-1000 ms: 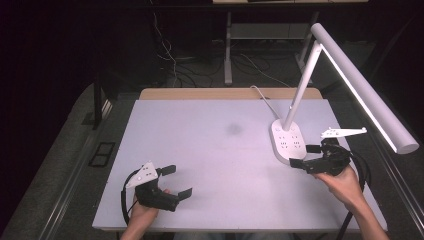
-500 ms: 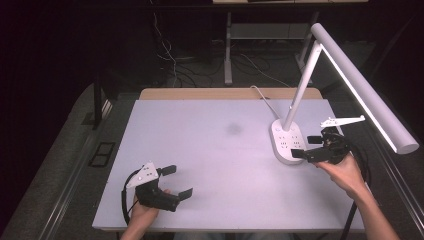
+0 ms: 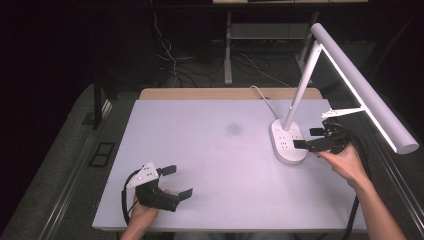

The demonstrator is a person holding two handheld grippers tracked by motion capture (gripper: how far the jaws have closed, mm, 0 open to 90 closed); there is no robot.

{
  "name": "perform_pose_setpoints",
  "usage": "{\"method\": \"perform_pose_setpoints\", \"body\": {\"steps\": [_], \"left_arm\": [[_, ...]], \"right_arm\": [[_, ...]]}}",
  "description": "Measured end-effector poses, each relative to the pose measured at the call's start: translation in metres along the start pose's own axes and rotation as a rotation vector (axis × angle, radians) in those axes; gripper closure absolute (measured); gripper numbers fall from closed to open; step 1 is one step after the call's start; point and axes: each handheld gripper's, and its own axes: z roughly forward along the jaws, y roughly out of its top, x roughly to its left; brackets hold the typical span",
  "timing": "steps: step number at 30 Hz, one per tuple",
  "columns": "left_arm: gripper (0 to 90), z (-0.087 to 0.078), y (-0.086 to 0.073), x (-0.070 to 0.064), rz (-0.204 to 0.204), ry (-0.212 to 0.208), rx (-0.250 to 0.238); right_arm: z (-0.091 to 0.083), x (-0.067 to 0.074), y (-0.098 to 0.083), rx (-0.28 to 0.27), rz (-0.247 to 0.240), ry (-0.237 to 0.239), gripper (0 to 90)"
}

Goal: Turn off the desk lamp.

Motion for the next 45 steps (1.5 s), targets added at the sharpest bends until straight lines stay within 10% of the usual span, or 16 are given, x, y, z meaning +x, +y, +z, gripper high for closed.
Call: {"method": "perform_pose_setpoints", "body": {"steps": [9, 45], "left_arm": [[0.0, 0.0, 0.0, 0.001, -0.001, 0.003, 0.0], [0.0, 0.0, 0.0, 0.001, 0.0, -0.001, 0.0]], "right_arm": [[0.004, -0.008, 0.009, -0.005, 0.002, -0.014, 1.0], [0.041, -0.059, 0.022, -0.02, 0.051, -0.046, 90.0]]}}
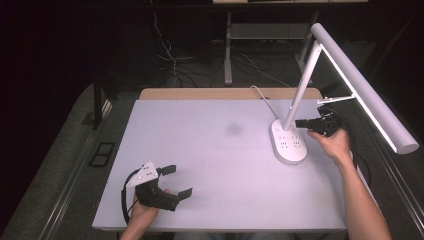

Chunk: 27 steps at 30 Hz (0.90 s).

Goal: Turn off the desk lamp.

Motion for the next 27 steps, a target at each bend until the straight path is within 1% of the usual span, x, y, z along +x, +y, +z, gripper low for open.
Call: {"method": "perform_pose_setpoints", "body": {"steps": [1, 3, 5, 6, 7, 11, 12, 13, 17, 22, 23, 27], "left_arm": [[0.0, 0.0, 0.0, 0.0, -0.001, 0.0, 0.0], [0.0, 0.0, 0.0, -0.001, 0.0, -0.001, 0.001], [0.0, 0.0, 0.0, 0.0, 0.0, -0.002, -0.001], [0.0, 0.0, 0.0, 0.0, 0.0, -0.002, -0.001], [0.0, 0.0, 0.0, 0.0, 0.0, -0.002, -0.001], [0.0, 0.0, 0.0, 0.001, 0.006, -0.002, 0.003], [0.0, 0.0, 0.0, 0.001, 0.006, -0.002, 0.003], [0.0, 0.0, 0.0, 0.001, 0.004, -0.003, 0.002], [0.0, 0.0, 0.0, 0.001, 0.005, -0.002, 0.001], [0.0, 0.0, 0.0, 0.001, 0.006, 0.0, 0.004], [0.0, 0.0, 0.0, 0.001, 0.006, 0.001, 0.003], [0.0, 0.0, 0.0, 0.0, 0.002, 0.003, 0.001]], "right_arm": [[0.001, -0.001, 0.0, -0.001, 0.015, -0.005, 90.0], [0.003, -0.002, 0.0, 0.0, 0.02, -0.009, 90.0], [0.007, -0.005, 0.0, 0.0, 0.04, -0.014, 90.0], [0.009, -0.007, 0.0, -0.007, 0.038, -0.013, 90.0], [0.01, -0.007, 0.0, -0.004, 0.055, -0.009, 90.0], [0.019, -0.01, -0.001, 0.019, 0.057, -0.02, 90.0], [0.019, -0.01, -0.001, 0.019, 0.057, -0.02, 90.0], [0.023, -0.012, -0.001, 0.027, 0.063, -0.031, 90.0], [0.027, -0.015, -0.002, 0.023, 0.078, -0.03, 90.0], [0.034, -0.019, -0.004, 0.046, 0.079, -0.032, 90.0], [0.037, -0.02, -0.006, 0.058, 0.081, -0.046, 90.0], [0.038, -0.024, -0.007, 0.043, 0.1, -0.034, 90.0]]}}
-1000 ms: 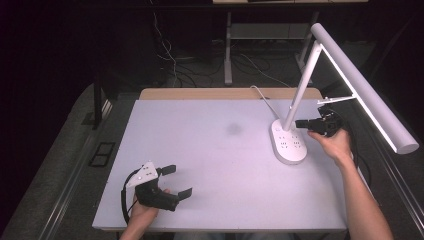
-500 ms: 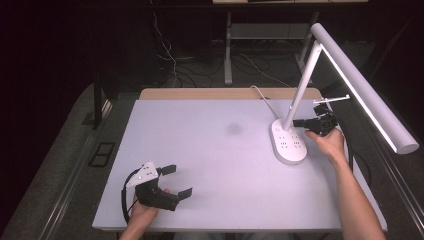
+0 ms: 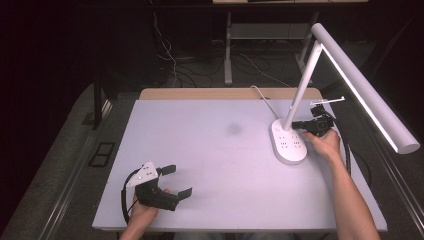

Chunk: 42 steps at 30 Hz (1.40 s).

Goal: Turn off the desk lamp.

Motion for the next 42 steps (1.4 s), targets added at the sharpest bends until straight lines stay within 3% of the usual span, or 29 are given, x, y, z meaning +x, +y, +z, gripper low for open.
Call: {"method": "perform_pose_setpoints", "body": {"steps": [4, 9, 14, 21, 35, 42], "left_arm": [[0.0, -0.001, 0.0, -0.001, -0.001, 0.0, -0.003], [0.0, 0.0, 0.0, -0.001, -0.001, 0.002, 0.001], [0.0, 0.0, 0.0, -0.001, -0.004, 0.003, 0.0], [0.0, 0.0, 0.0, -0.001, -0.004, 0.003, 0.0], [0.0, 0.001, 0.0, -0.001, -0.004, 0.005, 0.002], [0.0, 0.0, -0.001, 0.001, -0.008, 0.009, 0.0]], "right_arm": [[0.0, -0.001, -0.002, -0.006, 0.01, 0.005, 90.0], [0.001, 0.005, 0.001, 0.009, -0.021, -0.042, 90.0], [0.0, 0.008, 0.001, 0.009, -0.029, -0.051, 90.0], [-0.001, 0.006, 0.0, 0.011, -0.005, -0.037, 90.0], [0.0, 0.005, -0.005, -0.013, -0.009, -0.028, 90.0], [0.0, 0.009, -0.003, -0.01, -0.012, -0.047, 90.0]]}}
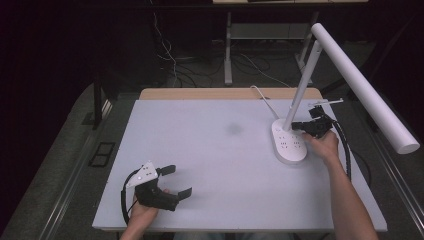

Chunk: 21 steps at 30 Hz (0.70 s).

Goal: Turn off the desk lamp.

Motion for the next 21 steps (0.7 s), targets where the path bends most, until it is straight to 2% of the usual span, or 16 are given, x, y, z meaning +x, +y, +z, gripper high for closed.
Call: {"method": "perform_pose_setpoints", "body": {"steps": [4, 6, 21], "left_arm": [[0.0, 0.0004, 0.0002, 0.0004, 0.003, -0.001, 0.002], [0.0, 0.0, 0.0, 0.0004, 0.0, 0.001, 0.001], [0.0, -0.0002, -0.0001, 0.0005, 0.0, 0.006, 0.002]], "right_arm": [[0.0012, 0.0003, 0.0014, -0.004, 0.026, 0.009, 90.0], [0.0021, 0.0007, 0.0019, -0.006, 0.015, 0.009, 90.0], [0.0008, 0.0004, 0.0007, -0.001, 0.018, 0.02, 90.0]]}}
